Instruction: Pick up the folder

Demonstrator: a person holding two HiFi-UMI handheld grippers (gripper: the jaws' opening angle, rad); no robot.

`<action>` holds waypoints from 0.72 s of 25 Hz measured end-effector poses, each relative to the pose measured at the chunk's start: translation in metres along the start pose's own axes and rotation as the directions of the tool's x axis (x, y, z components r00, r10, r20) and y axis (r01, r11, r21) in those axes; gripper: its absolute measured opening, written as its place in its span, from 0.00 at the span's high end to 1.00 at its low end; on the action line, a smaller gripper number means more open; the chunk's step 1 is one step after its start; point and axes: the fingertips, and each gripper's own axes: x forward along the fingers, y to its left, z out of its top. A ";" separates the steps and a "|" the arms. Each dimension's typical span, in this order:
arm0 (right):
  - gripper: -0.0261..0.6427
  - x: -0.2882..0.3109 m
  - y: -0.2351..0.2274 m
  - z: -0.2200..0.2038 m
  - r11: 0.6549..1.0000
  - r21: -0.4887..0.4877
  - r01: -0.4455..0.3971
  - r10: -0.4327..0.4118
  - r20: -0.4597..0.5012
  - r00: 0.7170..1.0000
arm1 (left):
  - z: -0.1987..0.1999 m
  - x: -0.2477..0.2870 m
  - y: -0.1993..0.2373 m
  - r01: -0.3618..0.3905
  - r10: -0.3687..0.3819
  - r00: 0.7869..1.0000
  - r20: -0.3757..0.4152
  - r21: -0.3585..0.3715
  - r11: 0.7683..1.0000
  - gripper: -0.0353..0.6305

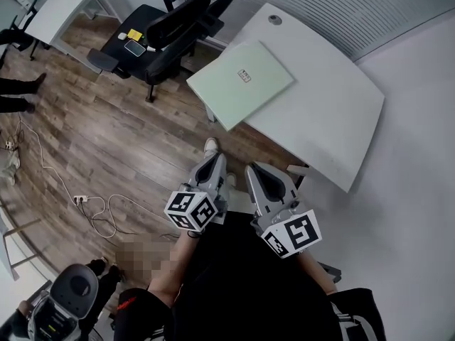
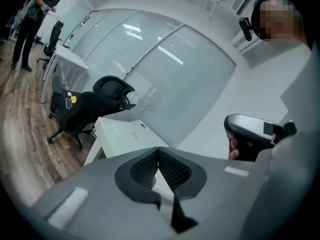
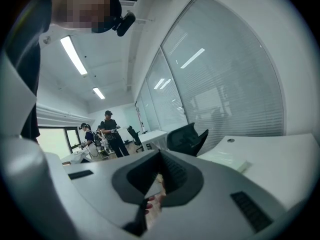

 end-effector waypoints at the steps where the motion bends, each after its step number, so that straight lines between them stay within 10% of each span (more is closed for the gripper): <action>1: 0.96 0.004 -0.001 0.000 1.000 0.001 0.005 -0.005 -0.003 1.000 | -0.001 0.005 0.006 -0.004 0.004 1.000 -0.009 -0.021 1.000 0.94; 8: 0.96 0.028 -0.004 -0.011 1.000 0.022 0.013 -0.011 -0.052 0.999 | -0.011 0.041 0.045 0.009 -0.021 0.998 -0.054 -0.207 0.978 0.94; 18: 0.96 0.050 -0.012 -0.017 0.999 0.026 0.019 -0.017 -0.096 0.995 | -0.026 0.075 0.090 0.049 -0.082 0.996 -0.042 -0.515 0.856 0.84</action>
